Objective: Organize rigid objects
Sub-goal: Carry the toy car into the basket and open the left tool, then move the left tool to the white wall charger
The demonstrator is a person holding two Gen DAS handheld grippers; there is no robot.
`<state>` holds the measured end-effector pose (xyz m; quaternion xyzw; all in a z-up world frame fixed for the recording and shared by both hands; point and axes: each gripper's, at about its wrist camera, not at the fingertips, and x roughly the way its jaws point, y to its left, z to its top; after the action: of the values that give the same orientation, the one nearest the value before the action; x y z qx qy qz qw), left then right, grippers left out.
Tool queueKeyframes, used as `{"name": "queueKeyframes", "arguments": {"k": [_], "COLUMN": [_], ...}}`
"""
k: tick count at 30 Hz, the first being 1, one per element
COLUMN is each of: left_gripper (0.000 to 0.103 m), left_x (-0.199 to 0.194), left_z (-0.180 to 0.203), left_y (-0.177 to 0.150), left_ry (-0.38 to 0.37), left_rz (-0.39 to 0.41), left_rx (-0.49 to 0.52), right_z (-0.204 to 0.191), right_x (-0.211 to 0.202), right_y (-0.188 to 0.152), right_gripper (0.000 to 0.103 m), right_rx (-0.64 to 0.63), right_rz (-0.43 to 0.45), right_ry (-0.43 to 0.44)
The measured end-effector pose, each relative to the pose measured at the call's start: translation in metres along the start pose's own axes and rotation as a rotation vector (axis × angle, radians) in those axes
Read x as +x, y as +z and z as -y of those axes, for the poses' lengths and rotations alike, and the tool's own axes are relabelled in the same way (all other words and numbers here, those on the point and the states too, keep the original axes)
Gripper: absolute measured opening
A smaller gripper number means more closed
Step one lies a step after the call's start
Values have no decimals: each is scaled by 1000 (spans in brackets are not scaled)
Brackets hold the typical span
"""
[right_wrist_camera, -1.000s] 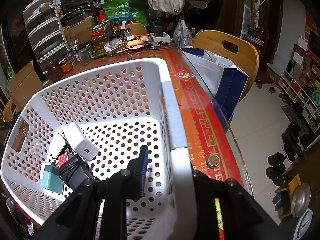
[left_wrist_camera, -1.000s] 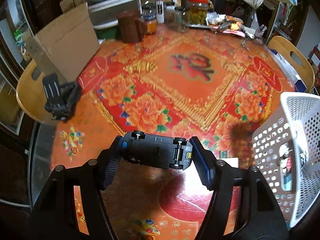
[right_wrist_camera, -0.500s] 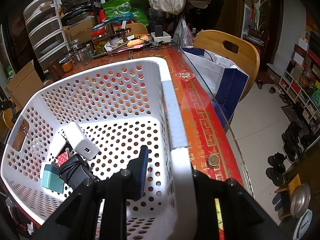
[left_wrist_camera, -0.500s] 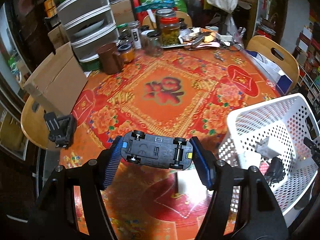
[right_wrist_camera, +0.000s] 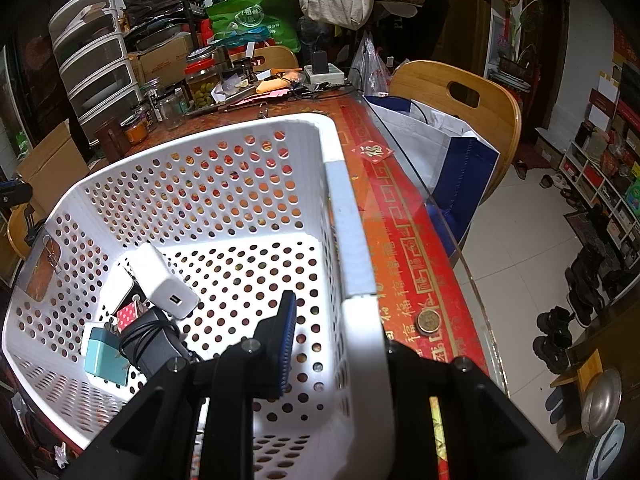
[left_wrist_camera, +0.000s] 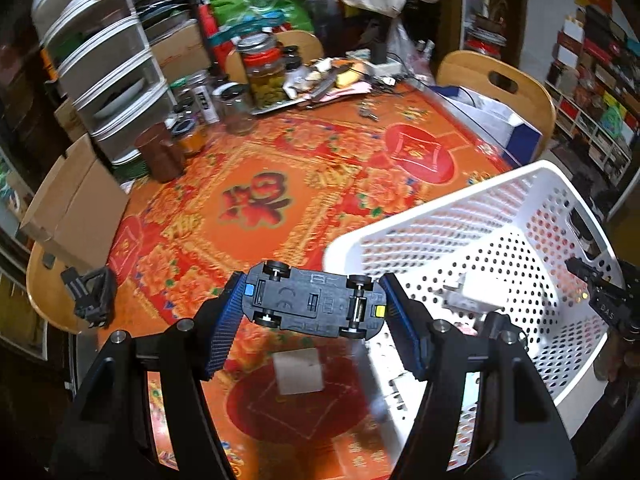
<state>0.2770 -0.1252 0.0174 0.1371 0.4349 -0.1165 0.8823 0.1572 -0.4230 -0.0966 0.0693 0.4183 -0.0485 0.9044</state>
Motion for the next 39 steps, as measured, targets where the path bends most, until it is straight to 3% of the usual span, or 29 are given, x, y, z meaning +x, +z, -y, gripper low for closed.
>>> {"name": "queueKeyframes", "arguments": {"k": [4,11,22,26,30,32,35,39], "left_gripper": [65,65,65,84,86,86,99,103], "left_x": [16,69,108,100,69,38,4,3], "left_z": [35,94,131,133,109,78,17,-51], "left_y": [2,-7,-19,-19,-18,-22,-34,-63], "left_ry": [-24,-25,-95,-111,-101,-103,-84,-15], "left_rz": [-48,-211,-331,-291,-180,-85,6,-4], "left_rx": [68,206,287,301,263,202,88,-37], "right_z": [0,1,1,1,1,1,1,2], "right_x": [0,0,0,0,0,0,1,2], "right_y": [0,0,0,0,0,0,1,0], "right_gripper": [23,23,23,23,23,23,23,23], "right_rx": [2,2,1,2,0,-1,-4,-1], "right_rz": [2,3,4,3,3,2,-1,3], "right_ry": [3,12,18,18,17,17,13,13]}}
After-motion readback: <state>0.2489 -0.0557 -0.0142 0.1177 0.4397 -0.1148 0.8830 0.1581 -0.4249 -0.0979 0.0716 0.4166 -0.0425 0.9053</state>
